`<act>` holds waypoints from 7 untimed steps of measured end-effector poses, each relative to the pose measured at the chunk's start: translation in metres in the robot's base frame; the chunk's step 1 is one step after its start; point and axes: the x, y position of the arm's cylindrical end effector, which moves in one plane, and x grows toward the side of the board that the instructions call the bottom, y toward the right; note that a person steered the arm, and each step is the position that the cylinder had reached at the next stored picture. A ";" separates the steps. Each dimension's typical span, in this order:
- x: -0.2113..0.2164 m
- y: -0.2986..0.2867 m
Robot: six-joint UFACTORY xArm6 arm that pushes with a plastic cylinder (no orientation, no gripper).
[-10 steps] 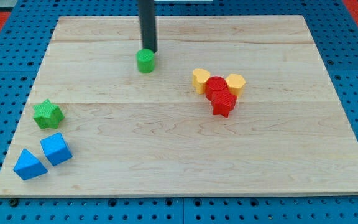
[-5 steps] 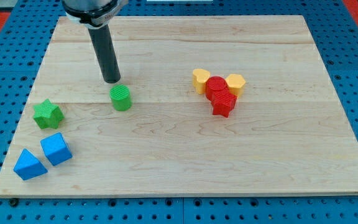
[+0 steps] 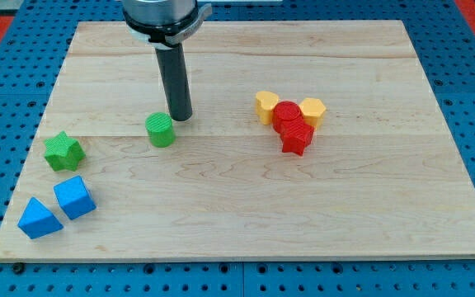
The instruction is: Adjust the green blocks on top of blue cube
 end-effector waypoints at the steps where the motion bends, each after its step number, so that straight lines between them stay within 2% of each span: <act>1: 0.000 -0.052; 2: 0.000 -0.104; 3: -0.009 -0.098; 4: -0.018 -0.038; 5: 0.021 -0.008; 7: 0.038 -0.120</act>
